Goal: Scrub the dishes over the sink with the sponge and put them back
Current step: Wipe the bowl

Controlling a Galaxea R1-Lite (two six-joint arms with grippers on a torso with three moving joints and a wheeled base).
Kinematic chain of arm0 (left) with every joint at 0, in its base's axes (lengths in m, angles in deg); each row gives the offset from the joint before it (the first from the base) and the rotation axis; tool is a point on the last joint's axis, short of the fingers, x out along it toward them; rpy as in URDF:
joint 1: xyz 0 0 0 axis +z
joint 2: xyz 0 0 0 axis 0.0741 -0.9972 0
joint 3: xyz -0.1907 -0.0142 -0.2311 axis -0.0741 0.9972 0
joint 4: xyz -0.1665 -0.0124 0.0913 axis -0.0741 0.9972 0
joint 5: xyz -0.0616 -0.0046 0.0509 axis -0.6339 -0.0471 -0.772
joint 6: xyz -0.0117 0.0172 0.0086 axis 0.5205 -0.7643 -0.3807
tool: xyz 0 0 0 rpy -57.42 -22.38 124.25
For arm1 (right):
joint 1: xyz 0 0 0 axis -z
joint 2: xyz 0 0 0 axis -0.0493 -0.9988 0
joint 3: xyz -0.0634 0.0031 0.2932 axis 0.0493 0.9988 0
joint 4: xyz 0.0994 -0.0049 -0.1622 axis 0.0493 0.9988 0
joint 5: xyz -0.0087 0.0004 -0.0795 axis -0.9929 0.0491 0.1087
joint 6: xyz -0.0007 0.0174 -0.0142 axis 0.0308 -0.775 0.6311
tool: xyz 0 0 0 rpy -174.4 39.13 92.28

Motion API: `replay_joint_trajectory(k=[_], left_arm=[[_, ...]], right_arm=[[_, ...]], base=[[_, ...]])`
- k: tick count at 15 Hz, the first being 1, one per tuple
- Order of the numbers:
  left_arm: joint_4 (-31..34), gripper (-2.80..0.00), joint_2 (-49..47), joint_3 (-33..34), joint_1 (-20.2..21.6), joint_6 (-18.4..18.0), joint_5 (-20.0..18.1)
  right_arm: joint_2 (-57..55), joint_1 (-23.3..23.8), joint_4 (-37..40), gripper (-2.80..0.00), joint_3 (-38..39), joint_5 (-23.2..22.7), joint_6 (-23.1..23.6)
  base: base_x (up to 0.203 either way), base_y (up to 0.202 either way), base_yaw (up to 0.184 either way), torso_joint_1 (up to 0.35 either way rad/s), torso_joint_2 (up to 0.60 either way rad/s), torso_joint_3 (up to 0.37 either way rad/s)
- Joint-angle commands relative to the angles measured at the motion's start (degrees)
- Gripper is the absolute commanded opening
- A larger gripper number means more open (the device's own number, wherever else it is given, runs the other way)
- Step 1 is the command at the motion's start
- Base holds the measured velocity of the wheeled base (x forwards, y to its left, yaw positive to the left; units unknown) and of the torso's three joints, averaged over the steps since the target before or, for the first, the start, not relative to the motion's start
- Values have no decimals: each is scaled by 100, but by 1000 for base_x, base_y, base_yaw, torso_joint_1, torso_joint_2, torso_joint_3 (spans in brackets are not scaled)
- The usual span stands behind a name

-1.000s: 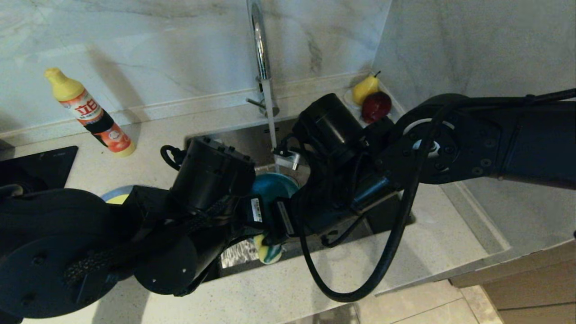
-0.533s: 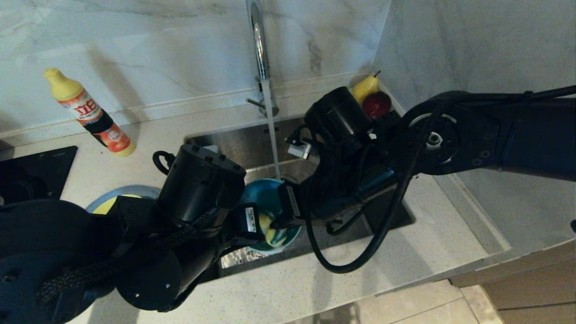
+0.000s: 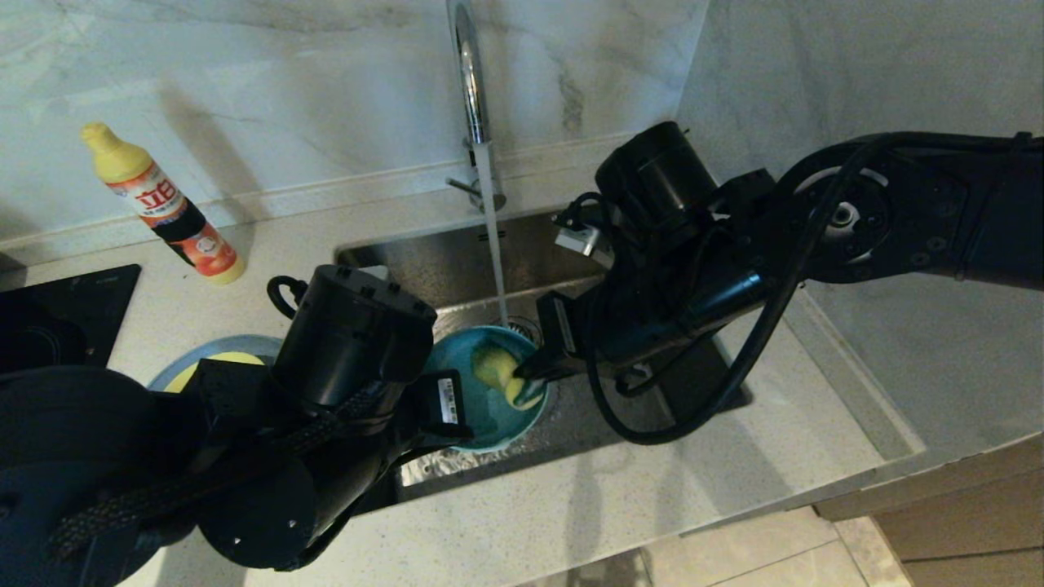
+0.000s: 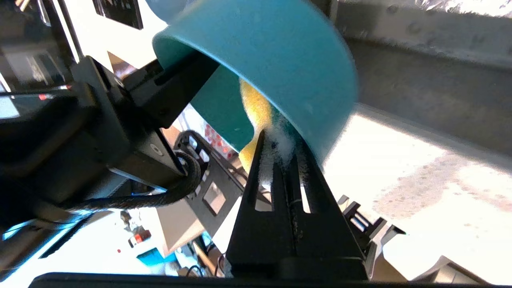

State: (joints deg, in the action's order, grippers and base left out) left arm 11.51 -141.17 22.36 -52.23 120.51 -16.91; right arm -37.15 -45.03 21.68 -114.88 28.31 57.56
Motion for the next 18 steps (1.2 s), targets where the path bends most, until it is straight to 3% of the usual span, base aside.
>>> replay_joint_trajectory(k=[1, 6, 18], left_arm=[[-23, -280, -2, 171, -14, 4, 12], [-319, -280, -16, 538, -220, -118, -10], [-431, -280, -2, 424, -62, -269, -18]], right_arm=[[97, 87, -73, -280, 1, 4, -16], [173, 80, -310, -280, 1, 4, -7], [-91, -394, 80, -280, 10, 119, 1]], base=[[0, 0, 0, 0, 0, 0], [0, 0, 0, 0, 0, 0], [0, 0, 0, 0, 0, 0]])
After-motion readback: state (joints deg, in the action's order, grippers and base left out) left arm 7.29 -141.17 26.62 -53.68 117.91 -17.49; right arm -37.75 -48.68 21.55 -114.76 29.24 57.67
